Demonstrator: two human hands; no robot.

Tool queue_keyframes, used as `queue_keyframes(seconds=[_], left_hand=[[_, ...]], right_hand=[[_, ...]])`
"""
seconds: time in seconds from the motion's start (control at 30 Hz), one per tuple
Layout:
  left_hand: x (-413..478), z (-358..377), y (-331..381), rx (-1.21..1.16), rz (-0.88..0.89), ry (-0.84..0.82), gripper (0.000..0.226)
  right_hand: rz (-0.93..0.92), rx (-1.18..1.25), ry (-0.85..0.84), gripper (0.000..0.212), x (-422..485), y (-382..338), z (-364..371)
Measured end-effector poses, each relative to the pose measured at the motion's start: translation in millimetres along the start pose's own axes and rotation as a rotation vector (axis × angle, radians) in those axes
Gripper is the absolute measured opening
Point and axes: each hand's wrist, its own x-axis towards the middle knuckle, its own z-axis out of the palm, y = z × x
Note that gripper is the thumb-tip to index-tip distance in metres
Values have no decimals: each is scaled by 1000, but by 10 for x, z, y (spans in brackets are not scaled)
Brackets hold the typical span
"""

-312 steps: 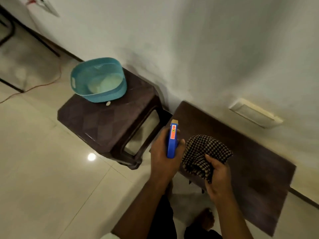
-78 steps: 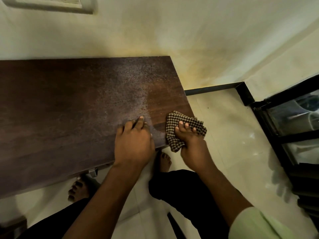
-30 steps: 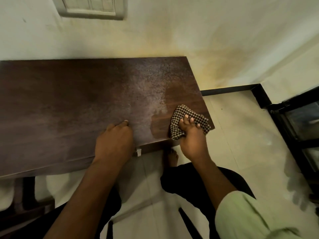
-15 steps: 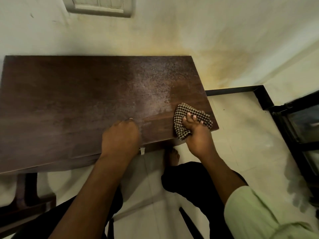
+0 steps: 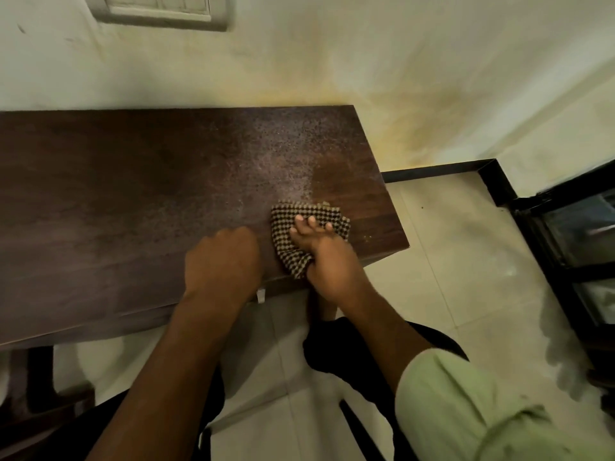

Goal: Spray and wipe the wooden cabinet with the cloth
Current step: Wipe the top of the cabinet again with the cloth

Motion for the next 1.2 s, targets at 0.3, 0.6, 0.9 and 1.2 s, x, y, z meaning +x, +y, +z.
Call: queue_keyframes(seconds=[0.3, 0.6, 0.9, 1.2], left_hand=[[98, 48, 245, -28, 83, 11, 15], [125, 123, 444, -36, 86, 68, 21], [121, 93, 473, -68, 55, 97, 16], [221, 72, 756, -116, 132, -13, 23]], right_hand=[[20, -21, 19, 70, 586, 283, -349], [-83, -107, -133, 69, 80, 413, -159], [-21, -71, 45, 68, 700, 234, -424], [-37, 110, 17, 63, -79, 652, -247]])
